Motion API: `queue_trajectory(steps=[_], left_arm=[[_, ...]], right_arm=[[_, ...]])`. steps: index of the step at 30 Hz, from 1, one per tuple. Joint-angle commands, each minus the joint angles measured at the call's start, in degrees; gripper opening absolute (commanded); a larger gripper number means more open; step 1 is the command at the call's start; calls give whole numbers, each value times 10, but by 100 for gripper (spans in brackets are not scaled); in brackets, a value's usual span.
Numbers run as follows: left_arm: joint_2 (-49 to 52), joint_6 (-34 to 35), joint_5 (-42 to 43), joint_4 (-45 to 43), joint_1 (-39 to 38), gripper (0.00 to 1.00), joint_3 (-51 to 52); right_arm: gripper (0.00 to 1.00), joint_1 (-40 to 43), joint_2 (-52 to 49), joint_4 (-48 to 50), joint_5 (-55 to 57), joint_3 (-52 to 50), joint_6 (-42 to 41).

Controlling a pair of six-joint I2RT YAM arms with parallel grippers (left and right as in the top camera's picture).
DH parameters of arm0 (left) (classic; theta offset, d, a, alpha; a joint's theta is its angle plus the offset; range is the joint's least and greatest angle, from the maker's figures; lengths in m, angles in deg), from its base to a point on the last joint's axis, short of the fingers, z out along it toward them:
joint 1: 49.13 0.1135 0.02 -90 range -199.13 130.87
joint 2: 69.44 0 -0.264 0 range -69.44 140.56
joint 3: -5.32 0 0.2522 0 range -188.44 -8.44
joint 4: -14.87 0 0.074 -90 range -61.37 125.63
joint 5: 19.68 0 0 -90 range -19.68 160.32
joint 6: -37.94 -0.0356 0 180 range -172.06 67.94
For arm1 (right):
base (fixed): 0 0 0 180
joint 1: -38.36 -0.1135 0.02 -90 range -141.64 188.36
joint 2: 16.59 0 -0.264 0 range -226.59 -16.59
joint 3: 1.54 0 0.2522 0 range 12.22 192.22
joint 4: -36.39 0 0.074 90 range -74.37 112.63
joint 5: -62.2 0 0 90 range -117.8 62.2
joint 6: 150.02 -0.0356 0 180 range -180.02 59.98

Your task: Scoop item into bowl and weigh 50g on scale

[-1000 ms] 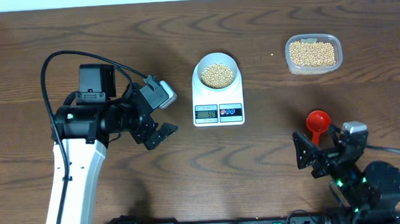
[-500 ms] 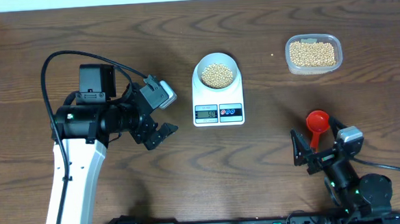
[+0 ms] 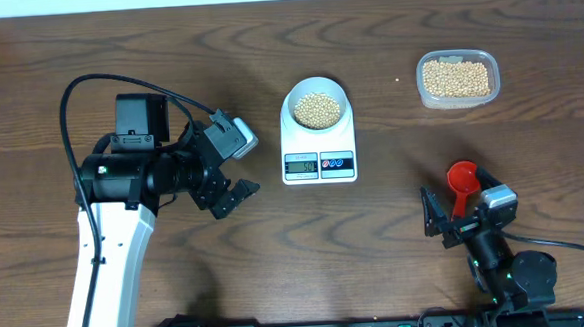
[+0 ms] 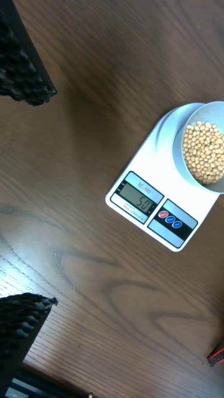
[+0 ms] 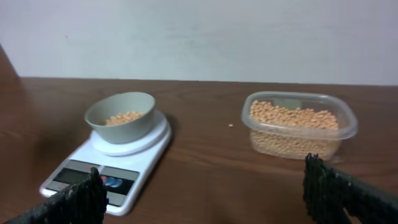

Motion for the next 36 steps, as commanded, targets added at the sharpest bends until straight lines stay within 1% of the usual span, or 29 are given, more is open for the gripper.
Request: queue_trajectory(steps=[1, 12, 16, 28, 33, 35, 36], left_arm=[[-3, 0, 8, 1, 3, 99, -16], [-3, 0, 8, 1, 3, 99, -16], [-3, 0, 8, 1, 3, 99, -16], [-3, 0, 8, 1, 3, 99, -16], [-3, 0, 8, 1, 3, 99, -16], [-3, 0, 8, 1, 3, 99, -16], [-3, 0, 8, 1, 3, 99, -16]], right_arm=[[99, -3, 4, -5, 26, -2, 52], [99, -3, 4, -6, 37, -1, 52], [99, 3, 4, -6, 38, -1, 82], [99, 3, 4, -6, 37, -1, 82], [99, 3, 4, -6, 39, -1, 137], [99, 4, 4, -6, 50, -1, 127], [99, 5, 4, -3, 85, -1, 86]])
